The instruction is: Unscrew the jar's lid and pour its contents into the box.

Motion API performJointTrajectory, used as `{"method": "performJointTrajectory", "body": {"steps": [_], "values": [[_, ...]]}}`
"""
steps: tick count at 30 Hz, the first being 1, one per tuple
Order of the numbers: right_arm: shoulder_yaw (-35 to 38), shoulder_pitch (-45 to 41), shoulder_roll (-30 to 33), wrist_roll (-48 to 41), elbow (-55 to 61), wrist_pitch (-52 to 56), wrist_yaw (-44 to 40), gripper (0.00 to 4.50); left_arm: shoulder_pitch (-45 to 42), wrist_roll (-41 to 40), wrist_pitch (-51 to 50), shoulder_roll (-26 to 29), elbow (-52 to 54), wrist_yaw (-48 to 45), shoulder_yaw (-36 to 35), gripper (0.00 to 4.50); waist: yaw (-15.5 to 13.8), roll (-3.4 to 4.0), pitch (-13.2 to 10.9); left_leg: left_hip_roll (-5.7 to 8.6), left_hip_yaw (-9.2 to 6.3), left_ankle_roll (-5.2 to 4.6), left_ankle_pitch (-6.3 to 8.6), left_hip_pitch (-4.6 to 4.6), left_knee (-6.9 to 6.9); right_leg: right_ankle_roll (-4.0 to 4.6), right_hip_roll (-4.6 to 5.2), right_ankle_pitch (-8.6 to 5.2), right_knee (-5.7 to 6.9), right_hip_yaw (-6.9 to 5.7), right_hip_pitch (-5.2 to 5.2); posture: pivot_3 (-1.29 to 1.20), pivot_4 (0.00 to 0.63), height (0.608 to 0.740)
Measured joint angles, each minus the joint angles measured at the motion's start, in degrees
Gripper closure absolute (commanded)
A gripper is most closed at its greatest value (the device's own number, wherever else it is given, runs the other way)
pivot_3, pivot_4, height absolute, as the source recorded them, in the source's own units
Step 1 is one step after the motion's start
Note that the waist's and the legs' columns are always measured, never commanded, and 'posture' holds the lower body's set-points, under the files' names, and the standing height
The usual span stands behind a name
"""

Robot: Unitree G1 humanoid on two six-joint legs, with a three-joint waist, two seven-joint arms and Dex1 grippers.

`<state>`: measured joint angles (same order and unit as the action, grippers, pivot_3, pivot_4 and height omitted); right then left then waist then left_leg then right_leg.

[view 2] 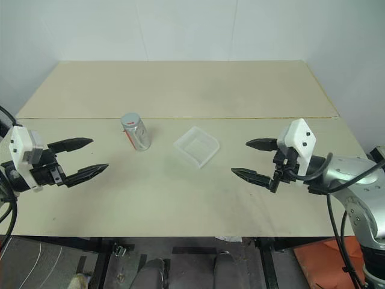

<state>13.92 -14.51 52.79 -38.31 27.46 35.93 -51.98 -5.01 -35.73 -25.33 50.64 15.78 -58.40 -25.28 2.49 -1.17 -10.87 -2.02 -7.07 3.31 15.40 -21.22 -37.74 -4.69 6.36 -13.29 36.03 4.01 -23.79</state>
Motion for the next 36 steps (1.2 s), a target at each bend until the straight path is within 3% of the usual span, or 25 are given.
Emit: {"method": "performJointTrajectory", "body": {"steps": [7,15,25,36], "values": [[-0.1,0.1,0.0,1.0,0.1,0.0,-0.8,0.00,1.0,-0.2,-0.8,-2.5,2.0,4.1,0.1,0.02,0.1,0.00,0.0,0.00,0.00,0.00,0.00,0.01,0.00,0.00,0.00,0.00,-0.01,0.01,0.00,0.00,0.150,0.740],[-1.7,-2.0,0.0,1.1,0.1,-0.4,-2.3,0.00,-0.6,2.9,-0.9,-10.0,3.0,13.4,4.5,0.02,-0.2,0.00,0.0,0.02,-0.01,0.01,0.00,0.01,-0.02,-0.01,0.00,0.01,-0.01,0.00,0.03,0.00,0.150,0.740],[-4.1,-4.5,-0.9,3.4,0.1,-1.5,-1.1,0.00,-9.2,9.5,2.7,-14.7,-6.7,19.2,10.3,0.02,-0.1,-0.01,0.0,0.03,-0.03,0.01,-0.01,0.05,-0.03,-0.01,0.00,0.02,-0.04,-0.01,0.11,0.00,0.150,0.740],[-1.1,-0.1,-1.3,1.4,3.7,-1.0,0.8,0.00,-17.5,13.5,6.4,-19.5,-18.0,21.5,13.6,0.02,-0.1,-0.02,0.0,0.04,-0.04,0.02,-0.01,0.07,-0.04,-0.02,0.00,0.02,-0.03,-0.02,0.14,0.00,0.150,0.740]]}}
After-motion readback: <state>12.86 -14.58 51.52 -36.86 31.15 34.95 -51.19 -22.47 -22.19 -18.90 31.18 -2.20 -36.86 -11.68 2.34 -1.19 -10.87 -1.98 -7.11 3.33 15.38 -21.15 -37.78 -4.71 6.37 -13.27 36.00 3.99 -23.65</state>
